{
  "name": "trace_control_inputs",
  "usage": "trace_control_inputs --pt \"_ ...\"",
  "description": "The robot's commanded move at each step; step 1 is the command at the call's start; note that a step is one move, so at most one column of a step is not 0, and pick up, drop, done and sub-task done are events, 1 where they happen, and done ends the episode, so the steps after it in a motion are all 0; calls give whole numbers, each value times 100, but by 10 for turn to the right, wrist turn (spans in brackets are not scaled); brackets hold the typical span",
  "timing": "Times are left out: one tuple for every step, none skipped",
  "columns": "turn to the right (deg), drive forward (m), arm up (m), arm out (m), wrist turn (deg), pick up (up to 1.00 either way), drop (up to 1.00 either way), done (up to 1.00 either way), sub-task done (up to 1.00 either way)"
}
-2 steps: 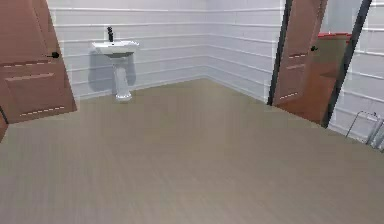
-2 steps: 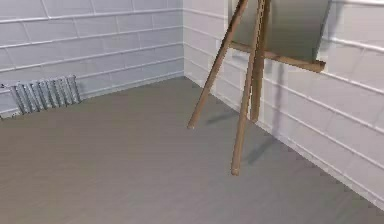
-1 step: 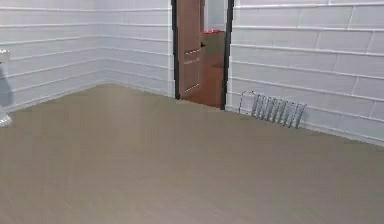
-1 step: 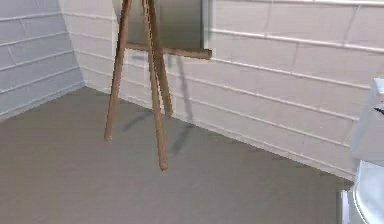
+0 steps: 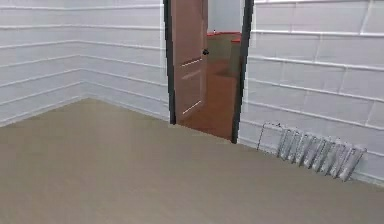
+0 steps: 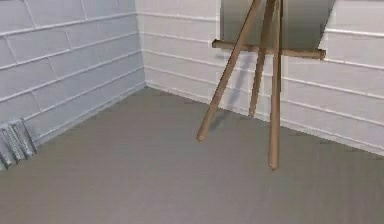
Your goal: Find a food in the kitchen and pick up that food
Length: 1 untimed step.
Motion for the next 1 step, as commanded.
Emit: trace_control_inputs --pt "0 100 0 0 0 0 0 0 0"
